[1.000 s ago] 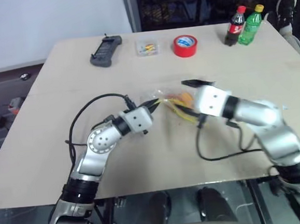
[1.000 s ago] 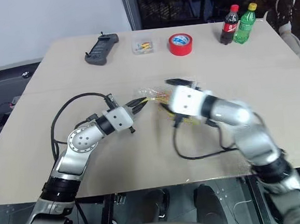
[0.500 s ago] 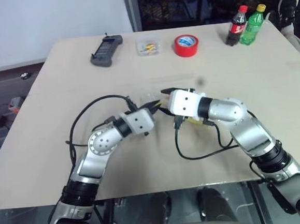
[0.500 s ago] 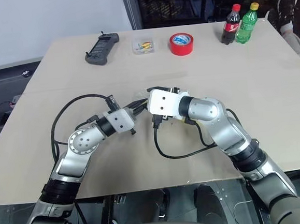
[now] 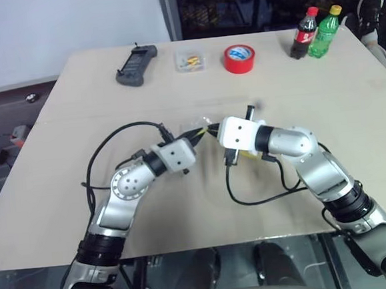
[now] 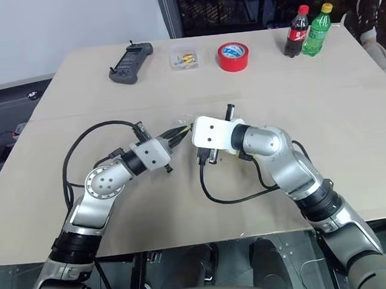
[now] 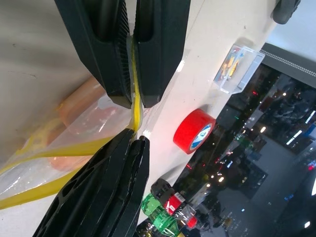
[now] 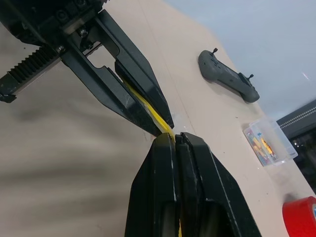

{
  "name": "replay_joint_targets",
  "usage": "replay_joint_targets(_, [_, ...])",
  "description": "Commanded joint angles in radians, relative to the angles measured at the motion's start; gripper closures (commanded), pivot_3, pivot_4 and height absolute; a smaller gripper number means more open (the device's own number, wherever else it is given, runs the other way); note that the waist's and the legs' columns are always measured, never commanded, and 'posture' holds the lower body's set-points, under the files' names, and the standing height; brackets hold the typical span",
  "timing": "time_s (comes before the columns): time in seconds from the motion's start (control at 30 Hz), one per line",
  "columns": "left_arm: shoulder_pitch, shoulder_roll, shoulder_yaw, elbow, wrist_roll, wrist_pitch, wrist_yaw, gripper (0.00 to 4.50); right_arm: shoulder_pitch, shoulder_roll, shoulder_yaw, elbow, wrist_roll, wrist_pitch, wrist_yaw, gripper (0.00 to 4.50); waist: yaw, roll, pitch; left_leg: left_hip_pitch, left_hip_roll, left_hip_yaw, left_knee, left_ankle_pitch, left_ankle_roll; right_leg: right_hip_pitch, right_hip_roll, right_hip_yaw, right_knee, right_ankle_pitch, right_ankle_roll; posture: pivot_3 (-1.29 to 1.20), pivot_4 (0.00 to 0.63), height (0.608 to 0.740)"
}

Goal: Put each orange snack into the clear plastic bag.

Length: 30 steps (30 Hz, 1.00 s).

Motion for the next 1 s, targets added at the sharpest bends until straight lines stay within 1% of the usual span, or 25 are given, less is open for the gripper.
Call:
replay_joint_targets(0.03, [0.004, 0.010, 0.015, -0.049, -0.025, -0.008, -0.004, 4.50, -0.003, -0.012, -0.020, -0.032, 0.027, 0.003, 0.038, 4.35, 0.000, 0.000, 0.000, 0.000, 0.000, 0.000, 0.000, 0.000, 0.000, 0.000, 0.000, 0.000, 0.000, 0.000, 0.000, 0.00, 0.150, 0.740])
replay_joint_targets(0.1, [0.004, 0.011, 0.015, -0.049, -0.026, -0.009, -0.005, 4.50, -0.006, -0.010, -0.023, -0.032, 0.023, -0.002, 0.032, 4.35, 0.000, 0.000, 0.000, 0.000, 0.000, 0.000, 0.000, 0.000, 0.000, 0.000, 0.000, 0.000, 0.000, 0.000, 0.000, 0.00, 0.150, 0.740])
replay_joint_targets(0.13, [0.006, 0.011, 0.015, -0.051, -0.026, -0.009, -0.006, 4.50, -0.007, -0.009, -0.025, -0.032, 0.021, -0.003, 0.029, 3.84, 0.000, 0.000, 0.000, 0.000, 0.000, 0.000, 0.000, 0.000, 0.001, 0.000, 0.000, 0.000, 0.000, 0.000, 0.000, 0.00, 0.150, 0.740])
replay_joint_targets(0.17, [0.006, 0.011, 0.015, -0.052, -0.027, -0.009, -0.007, 4.50, -0.009, -0.007, -0.025, -0.030, 0.017, -0.007, 0.023, 3.53, 0.000, 0.000, 0.000, 0.000, 0.000, 0.000, 0.000, -0.001, 0.001, 0.000, 0.000, 0.000, 0.000, 0.000, 0.000, 0.00, 0.150, 0.740])
replay_joint_targets(0.2, [0.006, 0.011, 0.015, -0.051, -0.027, -0.008, -0.008, 4.50, -0.011, -0.004, -0.026, -0.026, 0.009, -0.012, 0.013, 2.86, 0.000, 0.000, 0.000, 0.000, 0.000, 0.000, 0.000, -0.001, 0.001, 0.000, 0.000, 0.000, 0.000, 0.000, 0.000, 0.00, 0.150, 0.740])
replay_joint_targets(0.23, [0.005, 0.011, 0.014, -0.050, -0.028, -0.009, -0.008, 4.50, -0.012, -0.003, -0.026, -0.023, 0.005, -0.015, 0.008, 2.58, 0.000, 0.000, 0.000, 0.000, 0.000, 0.000, 0.000, -0.001, 0.001, 0.000, 0.000, 0.000, 0.000, 0.000, 0.000, 0.00, 0.150, 0.740])
replay_joint_targets(0.37, [0.005, 0.010, 0.012, -0.049, -0.028, -0.008, -0.008, 4.50, -0.010, -0.004, -0.027, -0.012, 0.000, -0.021, 0.004, 2.58, 0.000, 0.000, 0.000, 0.000, 0.000, 0.000, 0.000, 0.000, 0.001, 0.000, 0.000, 0.000, 0.000, 0.000, 0.000, 0.00, 0.150, 0.740])
replay_joint_targets(0.47, [0.006, 0.009, 0.010, -0.051, -0.028, -0.007, -0.008, 4.50, -0.008, -0.005, -0.030, -0.006, -0.003, -0.026, 0.003, 3.53, 0.000, 0.000, 0.000, 0.000, 0.000, 0.000, 0.000, 0.000, 0.001, 0.000, 0.000, 0.000, 0.000, 0.000, 0.000, 0.00, 0.150, 0.740])
replay_joint_targets(0.5, [0.006, 0.009, 0.010, -0.051, -0.028, -0.007, -0.008, 4.50, -0.009, -0.005, -0.030, -0.006, -0.004, -0.028, 0.002, 3.97, 0.000, 0.000, 0.000, 0.000, 0.000, 0.000, 0.000, 0.000, 0.001, 0.000, 0.000, 0.000, 0.000, 0.000, 0.000, 0.00, 0.150, 0.740])
replay_joint_targets(0.83, [0.013, 0.006, 0.011, -0.059, -0.027, -0.004, -0.003, 4.50, -0.010, 0.000, -0.025, 0.003, -0.007, -0.035, 0.003, 3.97, 0.000, 0.000, 0.000, 0.000, 0.000, 0.000, -0.001, 0.000, 0.001, 0.000, 0.000, 0.000, -0.001, 0.000, 0.000, 0.00, 0.150, 0.740])
replay_joint_targets(0.9, [0.014, 0.006, 0.012, -0.060, -0.027, -0.003, -0.002, 4.50, -0.011, 0.003, -0.025, 0.007, -0.005, -0.033, 0.002, 4.50, 0.000, 0.000, 0.000, 0.000, 0.000, 0.000, -0.001, 0.000, 0.001, 0.000, 0.000, 0.000, -0.001, 0.000, 0.000, 0.00, 0.150, 0.740])
replay_joint_targets(1.0, [0.019, 0.007, 0.017, -0.065, -0.030, 0.000, 0.000, 4.50, -0.008, 0.005, -0.029, 0.004, -0.001, -0.029, 0.003, 4.50, 0.000, 0.000, 0.000, 0.000, 0.000, 0.000, -0.001, 0.000, 0.001, 0.000, 0.000, 0.000, -0.001, 0.000, 0.000, 0.00, 0.150, 0.740])
